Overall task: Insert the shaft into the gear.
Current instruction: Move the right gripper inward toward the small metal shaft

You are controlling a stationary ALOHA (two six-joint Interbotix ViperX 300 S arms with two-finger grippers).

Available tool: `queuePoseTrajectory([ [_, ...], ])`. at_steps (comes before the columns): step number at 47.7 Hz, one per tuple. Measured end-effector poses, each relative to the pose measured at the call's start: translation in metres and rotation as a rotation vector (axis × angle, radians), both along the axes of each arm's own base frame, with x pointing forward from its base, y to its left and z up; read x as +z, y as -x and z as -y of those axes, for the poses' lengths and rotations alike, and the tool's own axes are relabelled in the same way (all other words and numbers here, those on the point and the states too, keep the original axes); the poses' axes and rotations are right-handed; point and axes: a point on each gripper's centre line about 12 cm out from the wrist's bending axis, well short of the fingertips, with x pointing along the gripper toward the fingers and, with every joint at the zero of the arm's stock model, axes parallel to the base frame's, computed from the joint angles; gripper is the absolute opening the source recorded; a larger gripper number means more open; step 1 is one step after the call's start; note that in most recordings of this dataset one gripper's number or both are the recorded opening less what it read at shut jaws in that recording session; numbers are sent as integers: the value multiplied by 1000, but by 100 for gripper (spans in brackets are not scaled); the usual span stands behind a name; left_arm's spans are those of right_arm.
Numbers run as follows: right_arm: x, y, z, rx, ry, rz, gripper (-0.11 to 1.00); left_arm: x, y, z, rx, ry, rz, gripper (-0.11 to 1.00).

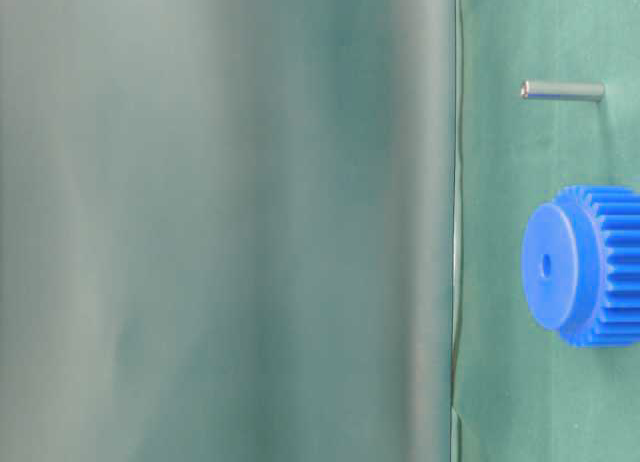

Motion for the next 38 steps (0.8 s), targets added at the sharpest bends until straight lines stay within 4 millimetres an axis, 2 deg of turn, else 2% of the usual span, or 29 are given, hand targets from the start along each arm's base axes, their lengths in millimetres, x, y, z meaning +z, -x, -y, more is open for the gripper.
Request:
queuePoseTrajectory([
  [18, 2, -9, 1, -6, -11, -67, 3, 1, -1, 0, -2, -1, -37, 0],
  [28, -4, -26, 18, -81, -18, -137, 4, 2, -1, 0, -3, -3, -34, 0],
  [31, -9, -31, 25, -109, -23, -162, 9, 2, -1, 1, -4, -1, -35, 0],
  [38, -29, -45, 39, -162, -47, -246, 37, 2, -1, 0, -2, -1, -35, 0],
])
